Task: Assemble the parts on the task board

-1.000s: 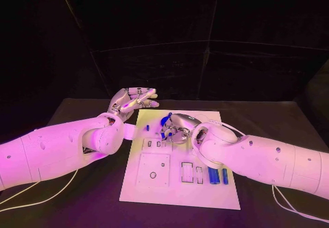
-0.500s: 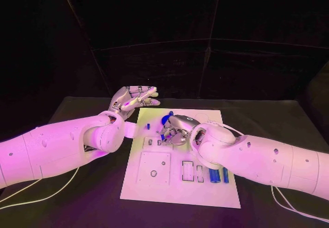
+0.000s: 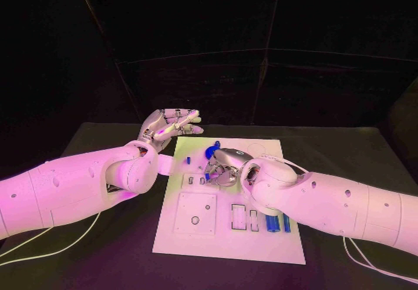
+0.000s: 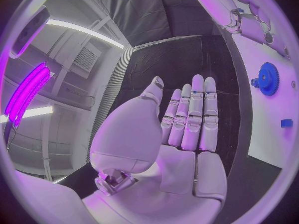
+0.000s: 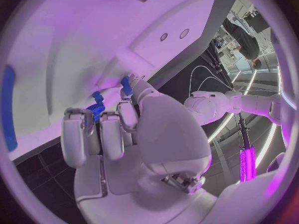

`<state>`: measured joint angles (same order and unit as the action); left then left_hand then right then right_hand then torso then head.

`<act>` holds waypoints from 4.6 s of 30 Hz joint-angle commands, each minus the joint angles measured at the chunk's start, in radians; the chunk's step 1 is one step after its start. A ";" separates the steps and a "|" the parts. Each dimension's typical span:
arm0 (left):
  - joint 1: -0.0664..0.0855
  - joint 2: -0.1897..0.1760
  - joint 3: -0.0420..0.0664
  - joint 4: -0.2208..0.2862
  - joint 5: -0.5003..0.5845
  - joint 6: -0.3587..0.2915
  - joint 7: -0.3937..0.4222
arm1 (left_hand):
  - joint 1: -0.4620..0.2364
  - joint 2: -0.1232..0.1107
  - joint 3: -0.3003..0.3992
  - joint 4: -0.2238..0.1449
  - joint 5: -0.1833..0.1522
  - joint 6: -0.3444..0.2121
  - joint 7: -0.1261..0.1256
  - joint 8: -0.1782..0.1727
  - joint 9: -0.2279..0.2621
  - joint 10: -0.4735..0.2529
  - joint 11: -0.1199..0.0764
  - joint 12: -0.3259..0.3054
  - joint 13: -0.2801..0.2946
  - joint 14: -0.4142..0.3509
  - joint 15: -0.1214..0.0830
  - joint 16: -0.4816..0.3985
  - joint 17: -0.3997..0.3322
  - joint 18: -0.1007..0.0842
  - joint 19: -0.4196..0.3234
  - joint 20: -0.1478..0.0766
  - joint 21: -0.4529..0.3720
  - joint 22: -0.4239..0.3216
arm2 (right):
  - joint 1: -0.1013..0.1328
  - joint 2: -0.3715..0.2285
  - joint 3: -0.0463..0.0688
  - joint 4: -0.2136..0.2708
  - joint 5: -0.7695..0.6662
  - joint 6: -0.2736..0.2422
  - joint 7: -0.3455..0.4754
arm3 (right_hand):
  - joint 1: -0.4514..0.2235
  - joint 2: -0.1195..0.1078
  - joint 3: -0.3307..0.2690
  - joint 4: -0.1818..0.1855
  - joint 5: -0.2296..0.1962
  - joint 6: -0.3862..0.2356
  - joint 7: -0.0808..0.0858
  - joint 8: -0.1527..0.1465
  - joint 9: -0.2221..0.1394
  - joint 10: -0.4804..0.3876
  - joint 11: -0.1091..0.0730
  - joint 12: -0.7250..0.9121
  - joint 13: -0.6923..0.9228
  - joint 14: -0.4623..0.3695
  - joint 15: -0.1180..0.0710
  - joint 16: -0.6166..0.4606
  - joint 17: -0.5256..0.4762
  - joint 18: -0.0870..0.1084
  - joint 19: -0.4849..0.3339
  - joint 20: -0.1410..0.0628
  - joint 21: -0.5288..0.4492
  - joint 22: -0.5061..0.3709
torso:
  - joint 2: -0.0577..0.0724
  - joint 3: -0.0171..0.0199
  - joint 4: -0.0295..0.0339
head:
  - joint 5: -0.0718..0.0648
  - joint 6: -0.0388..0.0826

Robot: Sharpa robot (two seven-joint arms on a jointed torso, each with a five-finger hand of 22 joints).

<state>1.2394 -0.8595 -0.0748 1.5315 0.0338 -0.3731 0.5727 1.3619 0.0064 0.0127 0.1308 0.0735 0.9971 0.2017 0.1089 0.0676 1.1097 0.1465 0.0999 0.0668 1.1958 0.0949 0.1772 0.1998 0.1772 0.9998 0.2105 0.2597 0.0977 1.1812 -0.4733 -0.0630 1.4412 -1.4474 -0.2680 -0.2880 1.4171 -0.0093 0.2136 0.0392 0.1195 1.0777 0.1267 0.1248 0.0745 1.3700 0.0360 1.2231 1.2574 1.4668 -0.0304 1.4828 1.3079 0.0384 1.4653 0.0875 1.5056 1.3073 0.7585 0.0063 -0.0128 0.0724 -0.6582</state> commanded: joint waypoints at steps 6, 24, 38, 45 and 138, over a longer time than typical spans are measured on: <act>0.002 -0.002 0.001 0.003 -0.005 0.011 0.003 | 0.001 0.012 -0.002 -0.006 0.006 0.005 0.000 -0.004 0.000 0.006 -0.001 -0.004 0.001 0.005 0.000 -0.006 0.001 0.008 0.006 -0.002 -0.001 -0.001 | -0.004 0.001 -0.001 0.000 -0.016 0.034 -0.007 | -0.016 0.000 0.006 0.000 0.002 0.012 -0.007 0.001 0.002 -0.007 -0.001 -0.006 -0.001 0.069 -0.003 -0.006 0.100 -0.004 0.001 -0.008 0.001 0.122 | 0.000 -0.0004 0.0005 | -0.001 0.000; 0.002 -0.005 0.001 0.004 -0.005 0.011 0.003 | 0.001 0.012 -0.003 -0.007 0.006 0.005 0.000 -0.004 0.000 0.007 -0.001 -0.005 0.001 0.004 0.000 -0.008 0.001 0.008 0.006 -0.002 -0.002 -0.002 | -0.007 -0.005 -0.002 0.013 -0.045 0.057 -0.027 | -0.043 -0.024 0.002 0.006 -0.002 -0.008 0.001 -0.012 -0.004 -0.023 0.006 -0.030 -0.018 0.069 0.002 -0.008 0.098 -0.003 -0.003 -0.004 -0.002 0.117 | 0.000 0.0001 0.0007 | -0.002 -0.001; 0.002 -0.007 0.001 0.005 -0.005 0.011 0.002 | 0.001 0.012 -0.003 -0.007 0.006 0.005 0.000 -0.004 0.000 0.006 -0.001 -0.005 0.001 0.004 0.000 -0.008 0.001 0.008 0.006 -0.002 -0.002 -0.002 | -0.007 -0.006 -0.002 0.015 -0.063 0.024 -0.041 | -0.060 -0.048 0.000 0.010 0.003 -0.042 0.014 -0.032 -0.008 -0.037 0.017 -0.046 -0.028 0.068 0.011 -0.011 0.096 -0.002 -0.008 0.004 -0.006 0.111 | 0.000 -0.0002 0.0008 | -0.004 0.000; 0.002 -0.007 0.001 0.005 -0.005 0.012 0.002 | 0.001 0.012 -0.003 -0.007 0.006 0.005 0.000 -0.004 0.000 0.006 -0.001 -0.005 0.001 0.004 0.000 -0.008 0.001 0.008 0.006 -0.002 -0.002 -0.002 | -0.007 -0.005 -0.002 0.015 -0.067 0.016 -0.050 | -0.084 -0.067 -0.016 0.024 0.031 -0.054 0.018 -0.038 -0.007 -0.041 0.022 -0.050 -0.030 0.068 0.016 -0.012 0.094 -0.001 -0.011 0.009 -0.008 0.107 | 0.000 -0.0003 0.0011 | -0.004 0.001; 0.119 0.261 -0.081 -0.212 -1.077 0.597 -1.099 | -0.207 0.091 -0.264 0.156 -0.019 0.020 -0.149 0.333 0.413 0.210 -0.166 0.902 0.921 0.375 -0.176 1.394 1.371 -0.138 0.507 -0.183 1.197 1.273 | 0.121 -0.390 0.002 0.135 0.481 -0.096 0.354 | -0.001 -0.038 -0.245 0.079 0.167 -0.143 0.032 -0.031 -0.006 -0.125 0.035 -0.142 -0.131 0.042 0.026 -0.105 -0.013 0.030 -0.105 0.019 -0.092 -0.030 | -0.066 0.0169 -0.0030 | 0.012 -0.046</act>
<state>1.3567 -0.6001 -0.1554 1.3207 -1.0354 0.2014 -0.5171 1.1487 0.0906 -0.2469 0.2855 0.0587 1.0217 0.0515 0.4385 0.4795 1.3201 -0.0142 0.9996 0.9873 1.4669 -0.0731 1.5678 1.3077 0.0463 1.4608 0.0320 1.4529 1.3079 1.3000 -0.8643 -0.0618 1.5751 -0.9655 -0.3717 0.0681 1.4070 -0.0456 -0.0251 0.1206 0.2827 0.9327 0.1613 0.0891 0.0690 1.2504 0.0696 1.0881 1.1276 1.4667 -0.0017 1.3847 1.2965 0.0543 1.3667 0.1069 1.4196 1.2785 0.6933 0.0232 -0.0159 0.0848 -0.7032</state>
